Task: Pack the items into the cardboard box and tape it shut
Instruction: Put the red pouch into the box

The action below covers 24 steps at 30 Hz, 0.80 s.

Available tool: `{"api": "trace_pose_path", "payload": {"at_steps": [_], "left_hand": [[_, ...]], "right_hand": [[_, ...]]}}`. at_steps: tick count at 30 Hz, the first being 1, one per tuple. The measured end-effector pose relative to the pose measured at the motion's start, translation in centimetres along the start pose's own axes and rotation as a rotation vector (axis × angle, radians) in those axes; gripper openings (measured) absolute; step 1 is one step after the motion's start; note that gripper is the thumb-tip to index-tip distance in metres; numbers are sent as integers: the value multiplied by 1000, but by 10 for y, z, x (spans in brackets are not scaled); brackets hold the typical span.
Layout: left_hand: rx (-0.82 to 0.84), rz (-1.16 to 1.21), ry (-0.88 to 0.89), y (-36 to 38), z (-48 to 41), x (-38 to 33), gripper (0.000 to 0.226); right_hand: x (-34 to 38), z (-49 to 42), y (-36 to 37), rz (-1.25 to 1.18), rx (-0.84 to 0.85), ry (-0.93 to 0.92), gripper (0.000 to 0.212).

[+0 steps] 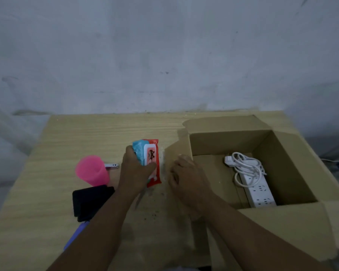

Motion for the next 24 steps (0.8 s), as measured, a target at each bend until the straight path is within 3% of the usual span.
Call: {"api": "trace_pose_path", "payload": {"at_steps": [3, 5, 7, 11, 15, 18, 24], "left_hand": [[10, 187, -44, -1, 4, -33, 51], [11, 276, -67, 6, 8, -53, 50], [30, 296, -38, 19, 11, -74, 44], [135, 206, 36, 61, 20, -106, 24], [255, 56, 73, 106, 19, -117, 27], [313, -153, 215, 140, 15, -121, 31], [67, -308, 482, 157, 11, -111, 12]], "right_hand": [[-8, 1, -19, -277, -132, 114, 21], [-18, 4, -36, -541, -210, 265, 28], [-27, 6, -51, -771, -237, 429, 35], [-55, 6, -60, -1148, -278, 672, 14], [-105, 6, -63, -1202, -231, 797, 21], [-139, 18, -55, -1315, -196, 927, 31], [-179, 49, -24, -1489, -145, 1151, 34]]}}
Point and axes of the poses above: each hand's wrist, its own z-axis away from the middle knuckle, its own y-axis out of the palm, x = y × z, the point moved 10 cm from there along -z, towards the middle knuckle, and after that the axes turned 9 degrees about -x, right-handed, at the moved point
